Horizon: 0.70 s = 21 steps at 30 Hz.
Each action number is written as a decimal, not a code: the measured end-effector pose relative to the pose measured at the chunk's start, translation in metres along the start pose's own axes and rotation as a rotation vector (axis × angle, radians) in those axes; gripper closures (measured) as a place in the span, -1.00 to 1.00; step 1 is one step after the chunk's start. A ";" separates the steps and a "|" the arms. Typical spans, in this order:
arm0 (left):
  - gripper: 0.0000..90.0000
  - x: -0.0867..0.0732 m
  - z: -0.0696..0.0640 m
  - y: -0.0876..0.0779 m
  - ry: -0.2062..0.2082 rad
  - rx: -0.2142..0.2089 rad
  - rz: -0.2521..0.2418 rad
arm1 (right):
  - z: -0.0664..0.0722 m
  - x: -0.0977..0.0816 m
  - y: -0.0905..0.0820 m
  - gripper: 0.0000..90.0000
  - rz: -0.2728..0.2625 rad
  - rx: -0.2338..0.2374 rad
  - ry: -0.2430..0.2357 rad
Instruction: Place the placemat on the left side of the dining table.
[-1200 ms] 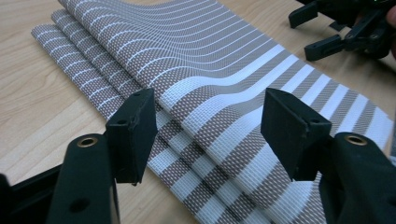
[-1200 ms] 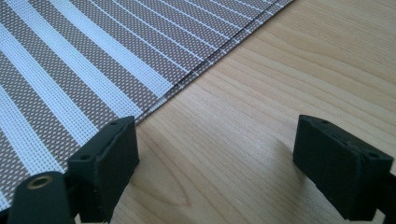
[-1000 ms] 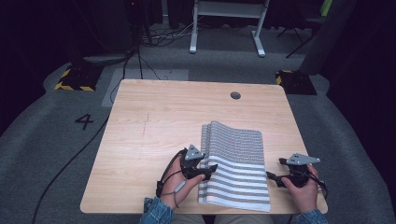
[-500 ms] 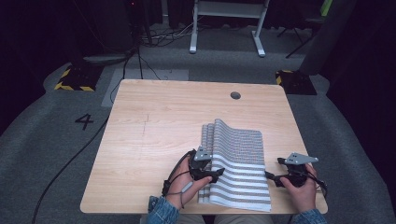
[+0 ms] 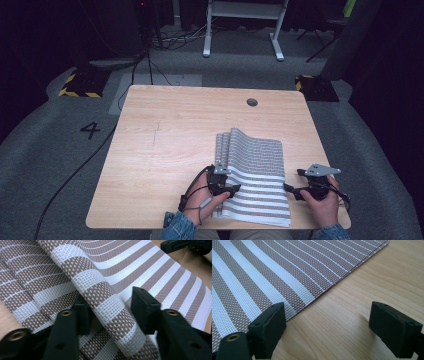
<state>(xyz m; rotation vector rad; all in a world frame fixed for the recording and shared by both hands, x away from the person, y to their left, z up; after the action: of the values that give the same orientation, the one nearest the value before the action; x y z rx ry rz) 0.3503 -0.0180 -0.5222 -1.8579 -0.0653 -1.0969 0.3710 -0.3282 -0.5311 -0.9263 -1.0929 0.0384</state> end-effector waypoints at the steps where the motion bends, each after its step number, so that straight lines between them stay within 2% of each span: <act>1: 0.30 -0.001 -0.001 0.000 0.005 -0.002 0.000 | 0.000 0.000 0.000 -0.68 0.000 0.000 -0.001; 2: 0.39 -0.001 -0.001 -0.001 0.026 -0.005 0.003 | 0.000 0.000 0.000 -0.68 0.000 0.000 -0.001; 3: 0.52 -0.001 -0.002 -0.001 0.021 -0.006 -0.003 | 0.000 0.000 0.000 -0.68 0.000 0.000 0.000; 4: 0.61 -0.001 -0.004 -0.002 0.043 -0.008 -0.004 | 0.000 0.000 0.000 -0.68 0.000 0.000 0.000; 8: 0.96 0.005 -0.007 -0.012 0.089 -0.006 -0.051 | 0.000 0.000 0.000 -0.68 0.000 0.000 0.001; 9: 0.96 0.008 -0.009 -0.017 0.095 -0.008 -0.072 | 0.000 0.000 0.000 -0.68 0.000 0.001 0.000; 13: 0.97 0.018 -0.014 -0.037 0.175 0.010 -0.133 | 0.000 0.000 0.000 -0.68 0.001 0.001 0.003; 18: 0.97 0.023 -0.013 -0.058 0.232 0.041 -0.172 | 0.000 0.000 0.000 -0.68 0.001 -0.001 0.001; 21: 0.97 0.026 -0.009 -0.073 0.243 0.046 -0.192 | 0.000 0.000 0.000 -0.68 0.001 -0.001 0.001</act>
<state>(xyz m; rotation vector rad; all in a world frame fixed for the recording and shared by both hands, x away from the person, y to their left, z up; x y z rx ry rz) 0.3263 0.0058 -0.4524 -1.6904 -0.1290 -1.4352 0.3710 -0.3282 -0.5313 -0.9273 -1.0915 0.0377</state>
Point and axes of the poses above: each handheld gripper's, and its own axes: y roughly forward along the jaws, x roughly out of its top, z roughly to its left, the point moved 4 cm from there along y, roughly forward along the jaws, and after that the axes turned 12 degrees about x, right-handed, at the moved point
